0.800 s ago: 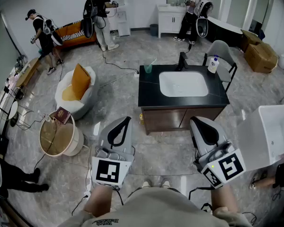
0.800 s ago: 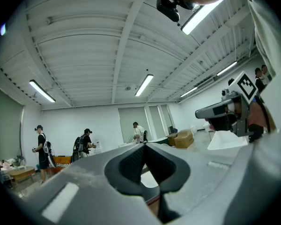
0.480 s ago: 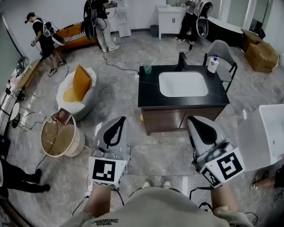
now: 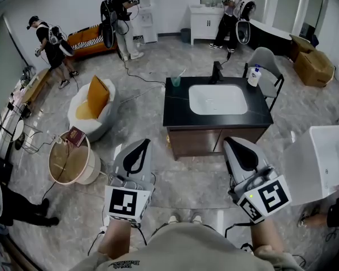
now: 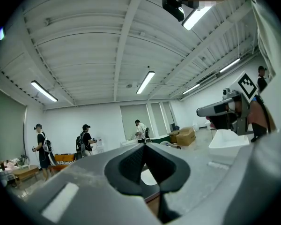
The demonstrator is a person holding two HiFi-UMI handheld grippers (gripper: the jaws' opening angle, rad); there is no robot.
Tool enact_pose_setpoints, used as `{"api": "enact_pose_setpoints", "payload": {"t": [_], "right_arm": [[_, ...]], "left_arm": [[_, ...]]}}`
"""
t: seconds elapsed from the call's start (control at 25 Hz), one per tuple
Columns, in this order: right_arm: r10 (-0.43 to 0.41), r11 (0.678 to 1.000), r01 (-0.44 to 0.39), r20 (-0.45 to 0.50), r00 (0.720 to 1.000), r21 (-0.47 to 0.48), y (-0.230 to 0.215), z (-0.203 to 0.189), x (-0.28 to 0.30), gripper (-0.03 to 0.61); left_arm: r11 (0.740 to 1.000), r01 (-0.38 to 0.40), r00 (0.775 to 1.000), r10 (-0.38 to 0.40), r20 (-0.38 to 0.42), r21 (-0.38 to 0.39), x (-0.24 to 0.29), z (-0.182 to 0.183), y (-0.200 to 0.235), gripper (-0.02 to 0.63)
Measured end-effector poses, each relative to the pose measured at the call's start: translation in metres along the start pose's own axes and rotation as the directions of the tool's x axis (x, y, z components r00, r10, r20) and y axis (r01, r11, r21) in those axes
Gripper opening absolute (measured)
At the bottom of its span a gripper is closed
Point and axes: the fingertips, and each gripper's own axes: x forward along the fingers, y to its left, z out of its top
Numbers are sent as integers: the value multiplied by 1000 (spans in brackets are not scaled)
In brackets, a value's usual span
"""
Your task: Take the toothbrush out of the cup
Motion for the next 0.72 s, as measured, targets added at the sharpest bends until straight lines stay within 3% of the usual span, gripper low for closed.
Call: {"api": "enact_pose_setpoints", "payload": {"t": [0.2,0.28,0.32,0.72], "right_arm": [[-30,999,30,33,999,15,-14,7,-4,7],[-45,999,44,52,998,18,-21,12,-6,138],[-47,999,46,56,997,20,-24,13,-7,149],[-40,999,39,43,998,34,-55,1,-25,150]], "left_arm": [[1000,3,1000,-3,-10,9,4,3,-8,2],[1000,3,1000,-3,-11,10,6,5,-11,2],[1000,0,1000,0,-13,9,7,6,-12,2],[1000,-15,1000,16,-17,19,27,10,-38,2]]}}
